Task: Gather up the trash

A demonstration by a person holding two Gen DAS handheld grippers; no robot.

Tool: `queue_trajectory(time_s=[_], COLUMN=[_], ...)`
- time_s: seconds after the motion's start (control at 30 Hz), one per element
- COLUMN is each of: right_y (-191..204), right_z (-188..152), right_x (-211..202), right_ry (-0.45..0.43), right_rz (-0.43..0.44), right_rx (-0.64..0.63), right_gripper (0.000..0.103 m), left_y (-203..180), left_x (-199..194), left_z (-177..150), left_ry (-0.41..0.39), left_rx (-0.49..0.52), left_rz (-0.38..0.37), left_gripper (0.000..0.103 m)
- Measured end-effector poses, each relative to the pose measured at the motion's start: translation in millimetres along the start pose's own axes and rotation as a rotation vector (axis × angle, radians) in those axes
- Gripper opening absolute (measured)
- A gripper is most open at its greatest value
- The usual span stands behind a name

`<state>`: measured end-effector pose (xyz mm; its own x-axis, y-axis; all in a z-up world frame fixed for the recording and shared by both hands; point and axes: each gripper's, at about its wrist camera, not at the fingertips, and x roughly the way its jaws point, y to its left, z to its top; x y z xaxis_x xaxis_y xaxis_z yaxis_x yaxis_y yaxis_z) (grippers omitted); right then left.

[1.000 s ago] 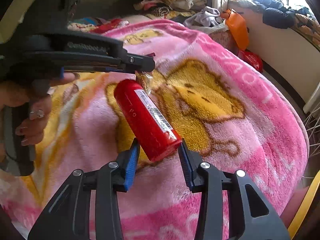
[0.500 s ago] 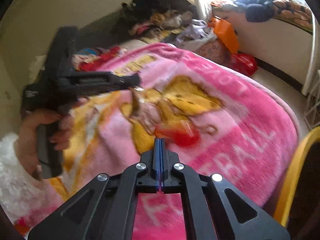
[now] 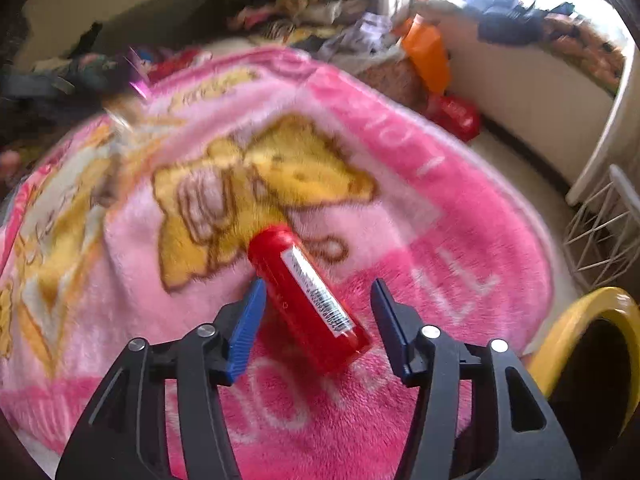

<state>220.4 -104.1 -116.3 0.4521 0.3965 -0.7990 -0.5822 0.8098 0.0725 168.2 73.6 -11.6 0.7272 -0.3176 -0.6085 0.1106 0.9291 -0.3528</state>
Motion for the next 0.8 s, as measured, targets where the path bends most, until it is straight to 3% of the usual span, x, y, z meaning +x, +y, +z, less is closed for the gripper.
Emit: queue_trajectory(time_s=[0.1, 0.13, 0.17, 0.2, 0.33, 0.57, 0.8], right_y=[-2, -2, -1, 0, -2, -21, -36], right_z=[-1, -1, -1, 0, -4, -13, -28], right_x=[16, 18, 17, 15, 0, -48, -84], right_ry=[0.057, 0.060, 0.058, 0.051, 0.026, -0.117, -0.190], right_rz=[0.045, 0.049, 0.053, 0.061, 0.049, 0.086, 0.049], right_rx=[0.008, 0.003, 0.001, -0.001, 0.041, 0.195, 0.265], right_gripper=[0.052, 0.046, 0.033, 0.028, 0.027, 0.027, 0.027], left_y=[-12, -14, -19, -20, -34, -59, -82], left_x=[-8, -10, -11, -12, -15, -15, -17], left_z=[-2, -3, -3, -4, -5, -7, -9], left_ry=[-0.017, -0.020, -0.023, -0.023, -0.030, -0.040, -0.054], left_rx=[0.006, 0.008, 0.011, 0.012, 0.020, 0.064, 0.110], left_rz=[-0.025, -0.030, -0.040, -0.045, -0.075, -0.099, -0.110], left_gripper=[0.013, 0.013, 0.013, 0.013, 0.013, 0.013, 0.013])
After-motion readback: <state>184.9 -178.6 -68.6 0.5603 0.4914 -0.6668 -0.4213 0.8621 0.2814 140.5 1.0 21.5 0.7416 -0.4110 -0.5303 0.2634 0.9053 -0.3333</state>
